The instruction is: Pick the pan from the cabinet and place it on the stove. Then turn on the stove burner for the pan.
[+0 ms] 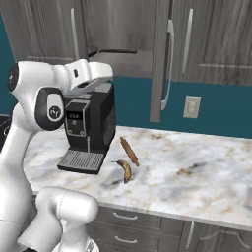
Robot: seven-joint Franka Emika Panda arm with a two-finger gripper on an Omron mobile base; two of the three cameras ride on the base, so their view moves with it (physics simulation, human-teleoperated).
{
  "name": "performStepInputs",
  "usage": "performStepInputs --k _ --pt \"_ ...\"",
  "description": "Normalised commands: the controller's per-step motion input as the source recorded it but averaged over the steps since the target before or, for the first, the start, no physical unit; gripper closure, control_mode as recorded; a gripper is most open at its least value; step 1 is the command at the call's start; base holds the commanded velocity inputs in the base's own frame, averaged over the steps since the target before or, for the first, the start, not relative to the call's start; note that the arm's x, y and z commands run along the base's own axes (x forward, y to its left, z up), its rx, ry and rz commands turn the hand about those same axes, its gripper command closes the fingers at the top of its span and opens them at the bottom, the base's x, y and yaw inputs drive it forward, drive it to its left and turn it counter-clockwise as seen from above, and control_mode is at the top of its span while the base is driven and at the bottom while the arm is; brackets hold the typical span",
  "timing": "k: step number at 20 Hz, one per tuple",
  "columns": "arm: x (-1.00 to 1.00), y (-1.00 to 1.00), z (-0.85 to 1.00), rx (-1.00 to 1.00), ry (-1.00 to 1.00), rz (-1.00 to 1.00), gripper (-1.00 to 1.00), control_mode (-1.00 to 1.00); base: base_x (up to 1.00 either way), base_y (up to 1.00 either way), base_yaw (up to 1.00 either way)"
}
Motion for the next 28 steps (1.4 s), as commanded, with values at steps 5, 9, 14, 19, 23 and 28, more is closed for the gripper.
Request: performStepInputs --k 5,9,14,19,23,28 --pt "0.00 0.82 0.01 0.17 -0.18 0.20 -1.00 -1.00 0.00 0.00 0.00" --pt "0.01 0.74 0.15 0.15 -0.12 0.21 -1.00 -1.00 0.00 0.00 0.00" --pt "0.02 0.58 0.28 0.11 -0.11 0.19 -1.00 -1.00 0.00 0.00 0.00" --pt "0.18 0.30 0.37 0.09 -0.18 0.12 -1.00 -1.00 0.00 0.00 0.00" --pt "0.31 0.07 0.26 0.09 -0.19 0.08 -1.00 -1.00 0.00 0.00 0.00" --pt "0.56 0.00 0.18 0.11 -0.12 0.06 -1.00 -1.00 0.00 0.00 0.00"
